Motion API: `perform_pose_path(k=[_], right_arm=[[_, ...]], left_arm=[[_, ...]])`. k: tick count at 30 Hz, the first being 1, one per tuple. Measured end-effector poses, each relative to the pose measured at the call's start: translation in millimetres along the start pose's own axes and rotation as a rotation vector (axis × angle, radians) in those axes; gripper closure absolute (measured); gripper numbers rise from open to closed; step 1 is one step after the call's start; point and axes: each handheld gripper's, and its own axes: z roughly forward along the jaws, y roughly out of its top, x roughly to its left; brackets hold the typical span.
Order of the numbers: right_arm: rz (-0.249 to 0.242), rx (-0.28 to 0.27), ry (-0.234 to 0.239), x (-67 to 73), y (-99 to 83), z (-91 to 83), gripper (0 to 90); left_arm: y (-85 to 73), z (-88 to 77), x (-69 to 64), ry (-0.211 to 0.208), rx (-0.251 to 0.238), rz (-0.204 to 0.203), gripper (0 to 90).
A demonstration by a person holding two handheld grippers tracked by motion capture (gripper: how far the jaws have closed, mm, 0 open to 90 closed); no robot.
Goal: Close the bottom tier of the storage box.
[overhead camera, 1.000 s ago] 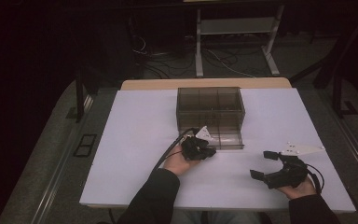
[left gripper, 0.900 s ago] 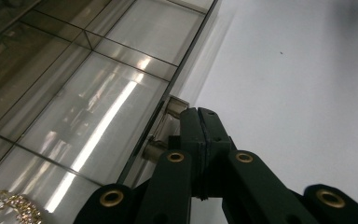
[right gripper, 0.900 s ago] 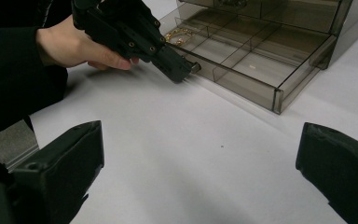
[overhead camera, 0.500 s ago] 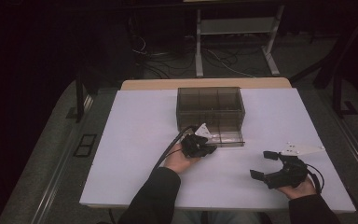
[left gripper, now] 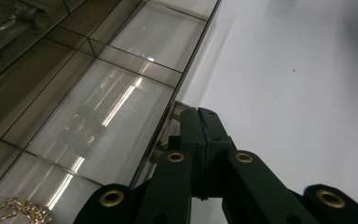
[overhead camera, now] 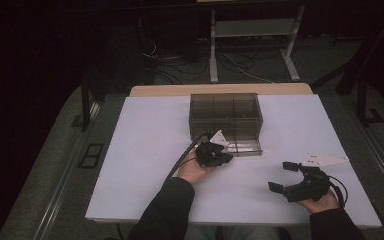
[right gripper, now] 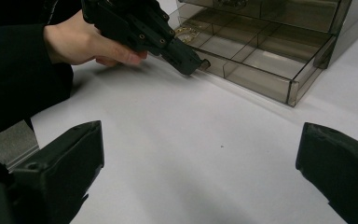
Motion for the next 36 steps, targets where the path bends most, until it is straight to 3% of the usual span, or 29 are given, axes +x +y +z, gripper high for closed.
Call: perform_pose_path(k=[5,10,11,12,16,24,31,34,36], right_arm=[[-0.001,0.0,0.0,0.0,0.0,0.0,0.3],[0.0,0.0,0.0,-0.1,0.0,0.1,0.3],[0.0,0.0,0.0,-0.2,0.0,0.2,0.3],[-0.001,0.0,-0.001,-0.2,0.0,0.3,0.3],[-0.002,0.0,-0.001,-0.2,-0.1,0.3,0.3],[0.0,0.0,0.001,-0.1,0.0,0.1,0.3],[0.002,-0.001,-0.001,-0.7,-0.1,-0.1,0.3],[0.0,0.0,-0.002,-0.7,-0.1,0.1,0.3],[0.0,0.001,-0.001,-0.5,-0.1,0.1,0.3]], left_arm=[[2.0,0.0,2.7,0.015,0.004,0.004,89.5],[4.3,0.6,7.0,0.023,-0.007,-0.021,89.5],[5.6,-0.1,8.9,0.024,0.001,0.001,89.5],[5.9,0.6,7.5,0.023,-0.007,-0.02,89.5],[8.4,0.7,9.5,0.025,-0.009,-0.005,89.5],[8.3,0.8,13.4,0.037,-0.009,-0.032,89.5],[6.7,1.8,19.8,0.043,-0.016,-0.028,89.5],[5.9,1.8,21.9,0.052,-0.018,-0.051,89.5],[5.8,2.0,24.5,0.057,-0.016,-0.039,89.5]])
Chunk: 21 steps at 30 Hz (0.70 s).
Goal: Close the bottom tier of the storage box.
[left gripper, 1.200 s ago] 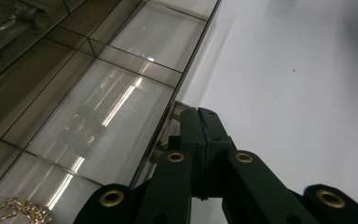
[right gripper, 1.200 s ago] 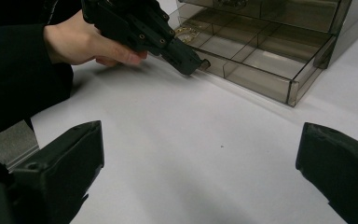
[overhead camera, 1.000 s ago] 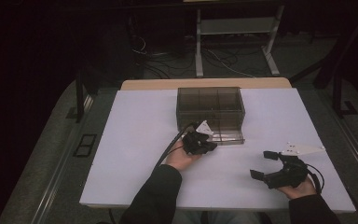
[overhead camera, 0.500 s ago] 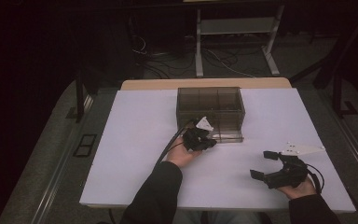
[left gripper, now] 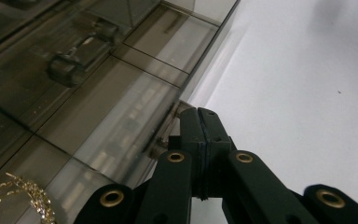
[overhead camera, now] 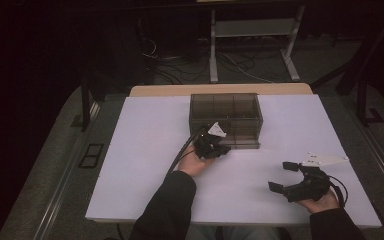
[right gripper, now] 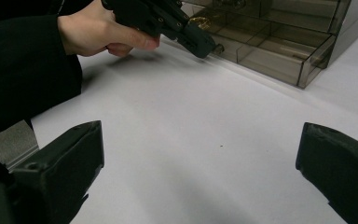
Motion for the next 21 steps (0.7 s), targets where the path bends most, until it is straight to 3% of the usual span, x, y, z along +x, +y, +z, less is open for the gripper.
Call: perform_pose_path(k=[2,9,12,15,17,19,20,21], right_arm=[[0.002,-0.002,0.0,-0.2,0.0,-0.1,0.3],[-0.001,0.0,0.001,0.0,0.0,0.2,0.3],[0.001,-0.002,0.002,0.0,0.0,-0.2,0.3],[0.0,0.0,0.001,0.1,0.0,0.0,0.3],[0.0,-0.001,0.003,0.2,-0.1,-0.1,0.3],[0.0,-0.002,0.004,0.2,-0.1,-0.3,0.2],[0.001,-0.002,0.004,0.2,-0.1,-0.4,0.3],[0.001,-0.003,0.004,0.2,-0.1,-0.5,0.3]], left_arm=[[-0.3,0.5,0.1,0.0,-0.001,-0.02,89.5],[2.2,1.2,4.7,0.004,0.009,-0.003,89.5],[2.6,2.3,5.1,0.007,0.001,-0.031,89.5],[3.4,2.4,8.0,0.009,0.005,-0.011,89.5],[3.7,3.6,7.8,0.008,-0.004,-0.039,89.5],[5.1,4.0,10.9,0.009,0.002,-0.014,89.5],[4.9,5.1,9.7,0.013,-0.008,-0.041,89.5],[5.0,4.9,10.6,0.011,-0.003,-0.039,89.5]])
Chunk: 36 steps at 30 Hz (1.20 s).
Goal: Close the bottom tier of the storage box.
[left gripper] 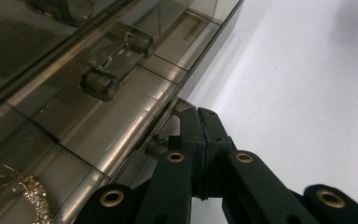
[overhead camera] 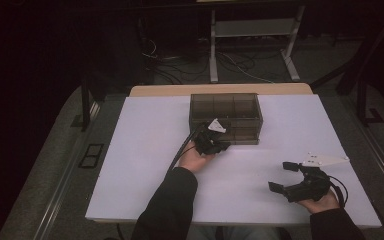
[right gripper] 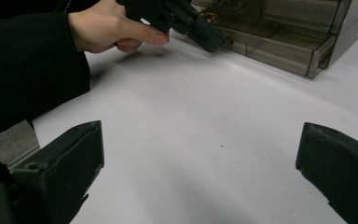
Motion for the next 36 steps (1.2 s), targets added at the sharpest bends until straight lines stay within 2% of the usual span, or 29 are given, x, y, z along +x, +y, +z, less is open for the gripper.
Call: perform_pose_path(k=[5,7,10,11,12,16,17,18,19,20,27,29,30,32,33,36], right_arm=[[0.004,-0.003,-0.003,-0.2,-0.1,-0.5,0.3],[0.002,-0.003,-0.003,-0.2,-0.1,-0.6,0.3],[0.002,-0.003,-0.003,-0.2,-0.1,-0.5,0.3],[0.003,-0.003,-0.003,-0.2,-0.1,-0.5,0.3],[0.003,-0.002,-0.004,-0.2,-0.1,-0.4,0.3],[0.002,-0.002,-0.003,-0.3,-0.1,-0.1,0.3],[0.003,-0.002,-0.003,-0.3,-0.1,-0.1,0.3],[0.003,-0.003,-0.004,-0.3,-0.1,-0.4,0.3],[0.005,-0.003,-0.004,-0.2,-0.1,-0.6,0.3],[0.006,-0.002,-0.003,-0.3,0.0,-0.7,0.2],[0.0,-0.004,-0.001,0.0,-0.1,-0.6,0.3],[-0.002,-0.005,-0.001,-0.3,0.0,-1.0,0.3],[-0.002,-0.005,-0.001,-0.3,-0.1,-1.0,0.3],[-0.001,-0.005,-0.001,-0.3,-0.1,-0.9,0.3],[-0.002,-0.005,0.0,-0.2,-0.1,-0.9,0.3],[0.0,-0.005,0.001,-0.1,0.0,-0.9,0.3]], left_arm=[[-0.4,0.5,1.6,0.005,-0.004,-0.009,89.5],[-0.2,0.5,3.6,0.009,-0.004,0.008,89.5],[-1.0,0.3,3.8,0.012,-0.004,-0.016,89.5],[-1.1,0.1,5.1,0.013,-0.004,-0.011,89.5],[-1.5,0.4,4.8,0.015,-0.007,-0.028,89.5],[-2.5,1.9,7.0,0.017,-0.008,-0.035,89.5],[-2.3,2.1,9.1,0.018,-0.004,-0.015,89.5],[-2.3,2.9,9.4,0.023,-0.007,-0.017,89.5],[-2.4,3.1,9.6,0.024,-0.002,-0.02,89.5],[-2.6,3.5,8.6,0.025,-0.001,-0.042,89.5],[0.0,6.9,10.6,0.033,0.016,-0.055,89.5],[0.8,8.4,10.6,0.046,0.007,-0.057,89.5],[1.3,7.9,11.5,0.051,0.018,-0.053,89.5],[1.7,7.1,12.2,0.052,0.005,-0.068,89.5],[1.9,7.3,11.6,0.057,-0.009,-0.095,89.5],[2.2,4.1,12.5,0.064,0.011,-0.094,89.5]])
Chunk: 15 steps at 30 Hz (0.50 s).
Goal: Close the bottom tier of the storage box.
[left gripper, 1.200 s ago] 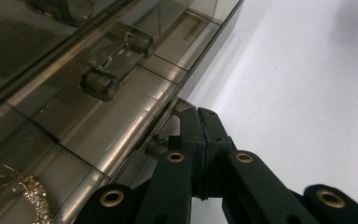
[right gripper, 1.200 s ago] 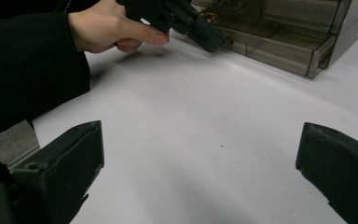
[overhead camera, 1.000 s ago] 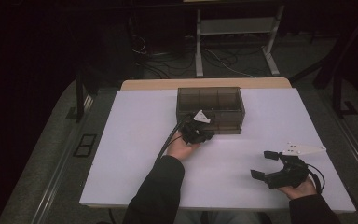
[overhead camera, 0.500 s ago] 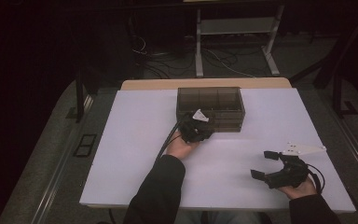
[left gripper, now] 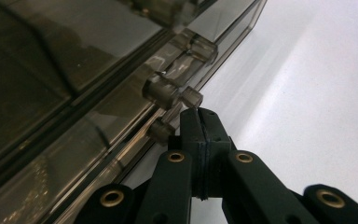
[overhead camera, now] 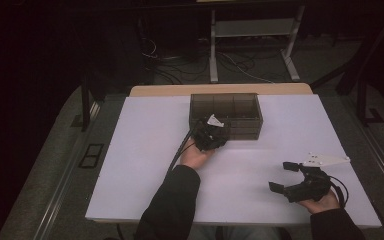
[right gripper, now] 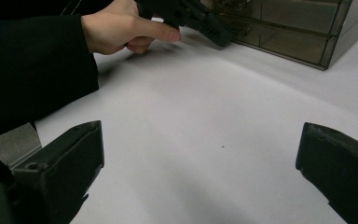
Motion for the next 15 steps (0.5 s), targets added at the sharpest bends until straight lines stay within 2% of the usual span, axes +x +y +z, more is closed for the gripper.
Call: perform_pose_path(k=[3,6,7,8,11,12,15], right_arm=[[0.0,0.0,-0.001,0.2,0.1,-0.2,0.3],[0.003,0.0,-0.001,0.2,0.0,-0.3,0.3],[0.003,0.001,-0.001,0.1,0.1,-0.4,0.3],[0.003,0.0,-0.002,0.2,0.0,-0.2,0.3],[0.001,0.001,-0.002,0.7,0.0,0.0,0.3],[0.001,0.0,-0.002,1.0,0.0,0.0,0.3],[0.0,0.0,-0.003,1.1,0.0,0.1,0.3]], left_arm=[[-1.1,-3.3,1.0,-0.017,0.004,-0.002,89.4],[-1.3,-7.8,-0.5,-0.031,-0.013,-0.022,81.7],[-0.8,-9.8,0.1,-0.032,-0.011,-0.001,80.1],[-1.2,-11.3,-2.7,-0.035,-0.022,-0.022,77.9],[-1.3,-17.3,-6.1,-0.039,-0.03,-0.004,70.8],[-1.0,-19.7,-5.1,-0.045,-0.025,0.025,67.9],[-1.5,-24.6,-7.7,-0.06,-0.041,0.017,58.9]])
